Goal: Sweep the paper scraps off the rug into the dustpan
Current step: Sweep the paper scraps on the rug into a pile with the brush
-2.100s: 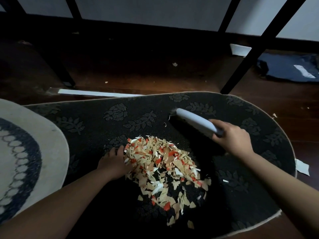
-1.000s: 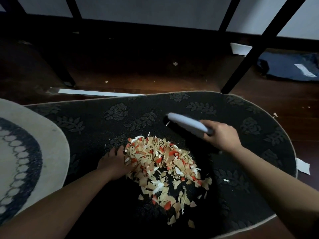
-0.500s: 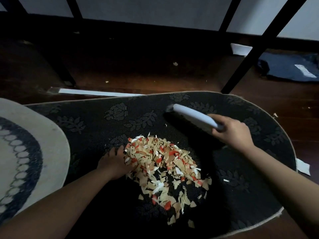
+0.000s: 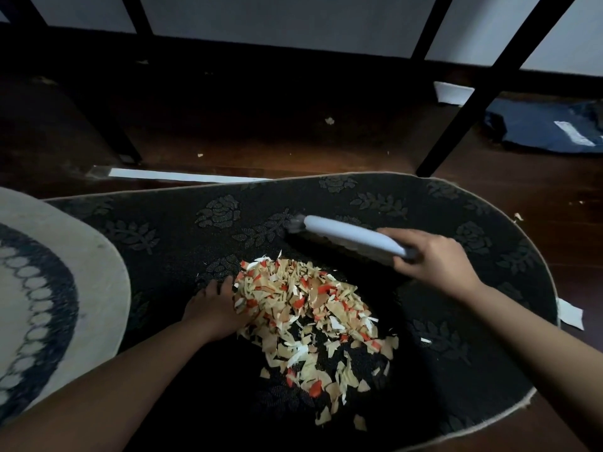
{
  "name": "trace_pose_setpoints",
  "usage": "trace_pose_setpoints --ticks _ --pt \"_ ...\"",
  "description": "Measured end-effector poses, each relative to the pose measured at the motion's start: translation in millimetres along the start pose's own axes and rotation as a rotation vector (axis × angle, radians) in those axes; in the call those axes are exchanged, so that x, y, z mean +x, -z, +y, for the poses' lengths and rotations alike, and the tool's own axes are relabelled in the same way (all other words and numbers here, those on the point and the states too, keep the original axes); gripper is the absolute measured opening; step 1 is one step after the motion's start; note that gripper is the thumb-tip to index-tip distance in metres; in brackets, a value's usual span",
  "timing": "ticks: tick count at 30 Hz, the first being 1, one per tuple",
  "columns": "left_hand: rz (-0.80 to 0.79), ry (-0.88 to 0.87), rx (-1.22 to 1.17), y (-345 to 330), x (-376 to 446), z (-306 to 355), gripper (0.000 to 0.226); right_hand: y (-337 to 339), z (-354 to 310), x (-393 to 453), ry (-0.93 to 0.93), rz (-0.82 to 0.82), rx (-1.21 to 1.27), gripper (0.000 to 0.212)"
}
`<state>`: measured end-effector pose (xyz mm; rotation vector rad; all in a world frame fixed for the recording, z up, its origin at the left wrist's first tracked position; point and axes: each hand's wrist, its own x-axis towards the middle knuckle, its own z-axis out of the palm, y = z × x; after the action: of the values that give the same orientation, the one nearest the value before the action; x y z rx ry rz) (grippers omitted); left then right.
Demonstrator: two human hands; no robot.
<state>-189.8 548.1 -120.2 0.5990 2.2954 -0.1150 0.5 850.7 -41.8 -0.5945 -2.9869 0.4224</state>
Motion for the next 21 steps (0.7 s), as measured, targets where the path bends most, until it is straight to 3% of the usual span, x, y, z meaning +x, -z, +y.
trace_pose_setpoints --ticks 8,13,21 --pt "0.003 -0.001 0.003 0 1 2 0.094 -22 7 7 -0.266 -0.031 -0.072 0.048" --pt "0.023 -0.011 0.012 -1 0 2 0.092 -31 -10 6 -0.101 -0.156 -0.106 0.046" --pt "0.021 -0.044 -0.010 3 -8 8 0.092 3 -14 0 0.031 -0.067 -0.085 0.050"
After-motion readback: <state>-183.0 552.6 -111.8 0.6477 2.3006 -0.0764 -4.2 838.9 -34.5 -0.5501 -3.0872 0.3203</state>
